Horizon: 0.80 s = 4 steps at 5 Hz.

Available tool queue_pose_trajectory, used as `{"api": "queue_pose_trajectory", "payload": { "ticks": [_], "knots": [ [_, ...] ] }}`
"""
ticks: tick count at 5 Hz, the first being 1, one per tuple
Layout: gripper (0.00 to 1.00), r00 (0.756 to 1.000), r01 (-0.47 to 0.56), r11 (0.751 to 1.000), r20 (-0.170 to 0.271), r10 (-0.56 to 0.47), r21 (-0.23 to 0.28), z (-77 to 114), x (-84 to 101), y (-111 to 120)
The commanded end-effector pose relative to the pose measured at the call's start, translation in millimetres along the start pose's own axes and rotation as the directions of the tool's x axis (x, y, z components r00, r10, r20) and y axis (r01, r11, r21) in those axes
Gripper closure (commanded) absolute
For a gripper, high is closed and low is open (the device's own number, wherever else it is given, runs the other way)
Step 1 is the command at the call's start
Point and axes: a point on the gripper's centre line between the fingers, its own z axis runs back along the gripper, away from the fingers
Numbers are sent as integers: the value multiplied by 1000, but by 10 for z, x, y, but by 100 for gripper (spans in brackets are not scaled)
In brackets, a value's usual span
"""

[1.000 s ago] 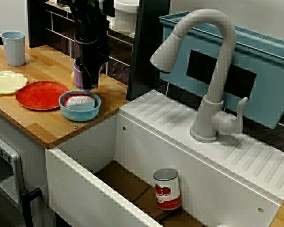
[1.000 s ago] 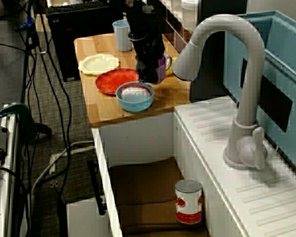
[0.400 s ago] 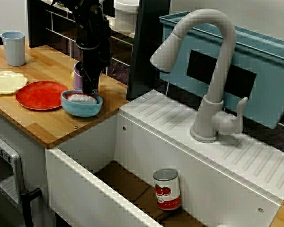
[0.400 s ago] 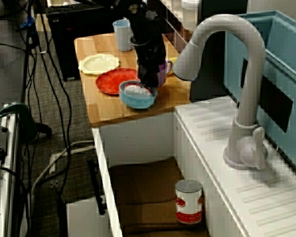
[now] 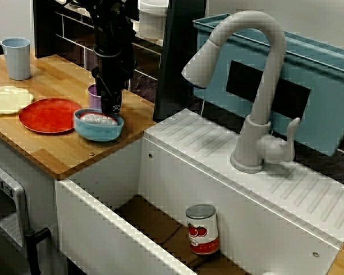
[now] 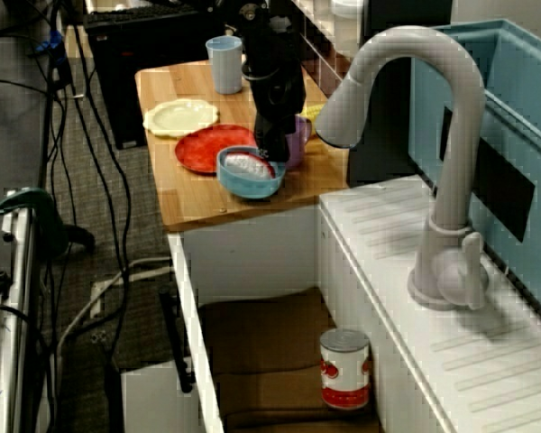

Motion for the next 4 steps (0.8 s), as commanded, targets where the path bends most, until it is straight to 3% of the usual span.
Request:
{"api": "queue_pose_trajectory", "payload": {
  "ticks": [1,4],
  "knots": [
    [0,999,-3,1000,47,1,31,197,4,141],
    [0,998,-8,1000,60,7,21,336,-69,218]
  ]
}}
